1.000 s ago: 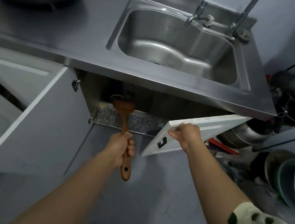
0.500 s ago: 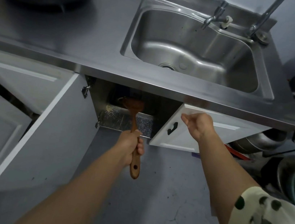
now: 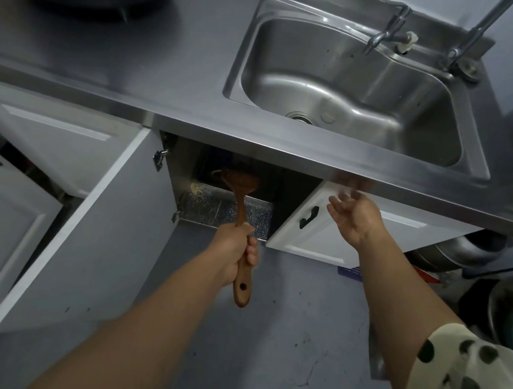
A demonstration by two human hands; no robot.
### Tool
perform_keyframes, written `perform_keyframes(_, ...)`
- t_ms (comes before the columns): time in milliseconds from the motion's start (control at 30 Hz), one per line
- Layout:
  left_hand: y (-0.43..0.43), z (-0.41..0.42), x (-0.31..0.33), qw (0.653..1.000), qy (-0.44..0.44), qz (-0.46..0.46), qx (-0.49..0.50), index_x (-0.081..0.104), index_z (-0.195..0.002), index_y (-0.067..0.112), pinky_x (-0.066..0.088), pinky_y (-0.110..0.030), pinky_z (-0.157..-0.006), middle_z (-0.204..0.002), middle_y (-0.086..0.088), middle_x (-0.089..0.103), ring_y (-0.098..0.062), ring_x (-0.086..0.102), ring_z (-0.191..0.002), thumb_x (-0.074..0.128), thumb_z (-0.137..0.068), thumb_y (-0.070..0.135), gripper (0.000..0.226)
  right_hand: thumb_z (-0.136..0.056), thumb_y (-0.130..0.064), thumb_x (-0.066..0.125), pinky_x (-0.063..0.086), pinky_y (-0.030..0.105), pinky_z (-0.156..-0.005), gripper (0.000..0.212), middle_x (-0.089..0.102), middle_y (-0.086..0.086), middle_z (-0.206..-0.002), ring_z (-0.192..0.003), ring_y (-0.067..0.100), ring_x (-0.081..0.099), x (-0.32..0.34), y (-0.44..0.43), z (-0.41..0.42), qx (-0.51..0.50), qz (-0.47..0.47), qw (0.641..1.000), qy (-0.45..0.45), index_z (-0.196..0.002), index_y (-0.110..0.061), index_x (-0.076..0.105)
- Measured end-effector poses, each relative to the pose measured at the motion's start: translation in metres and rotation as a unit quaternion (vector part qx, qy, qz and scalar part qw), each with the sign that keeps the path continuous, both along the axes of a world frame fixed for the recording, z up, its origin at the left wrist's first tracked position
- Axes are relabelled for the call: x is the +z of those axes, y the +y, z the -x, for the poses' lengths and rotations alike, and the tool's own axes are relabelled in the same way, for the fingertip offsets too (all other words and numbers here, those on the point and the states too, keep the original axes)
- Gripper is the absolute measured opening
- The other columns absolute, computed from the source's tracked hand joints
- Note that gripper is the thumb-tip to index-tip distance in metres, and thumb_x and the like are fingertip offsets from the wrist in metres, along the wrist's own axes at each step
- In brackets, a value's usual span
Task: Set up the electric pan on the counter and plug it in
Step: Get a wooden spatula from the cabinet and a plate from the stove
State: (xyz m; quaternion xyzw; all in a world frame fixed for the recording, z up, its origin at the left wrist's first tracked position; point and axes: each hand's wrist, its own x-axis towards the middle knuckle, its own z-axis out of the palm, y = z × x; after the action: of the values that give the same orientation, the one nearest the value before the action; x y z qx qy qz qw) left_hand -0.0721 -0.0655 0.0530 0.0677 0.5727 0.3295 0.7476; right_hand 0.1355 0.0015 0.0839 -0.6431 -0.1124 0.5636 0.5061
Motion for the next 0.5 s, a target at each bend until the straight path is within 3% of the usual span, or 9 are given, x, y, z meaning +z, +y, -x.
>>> perform_keyframes(267, -0.020, 0.007, 0.024, 1.000, -0.006, 0.012, -0.002, 0.044, -0.081, 0.011, 0.030, -0.015, -0.029, -0.058, -0.002, 0.040, -0.006, 0.034, -0.027, 0.041, -0.100, 0.009, 0.019, -0.089, 0.019, 0.029, 0.042, 0.039, -0.106, 0.052, 0.044, 0.021, -0.144, -0.130, 0.033, 0.048, 0.028, -0.035, 0.026, 0.100, 0.038, 0.994, -0.033, -0.139, 0.005, 0.036)
perform_keyframes(500, -0.065, 0.017, 0.070, 1.000, 0.005, -0.002, 0.017, 0.044, -0.079, 0.009, 0.029, -0.014, -0.029, -0.061, -0.001, 0.038, -0.005, 0.032, -0.027, 0.037, -0.100, 0.011, 0.022, -0.090, 0.016, 0.032, 0.046, 0.035, -0.098, 0.047, 0.051, 0.020, -0.139, -0.126, 0.030, 0.053, 0.060, -0.082, 0.060, 0.194, 0.060, 0.978, -0.055, -0.134, 0.003, 0.043)
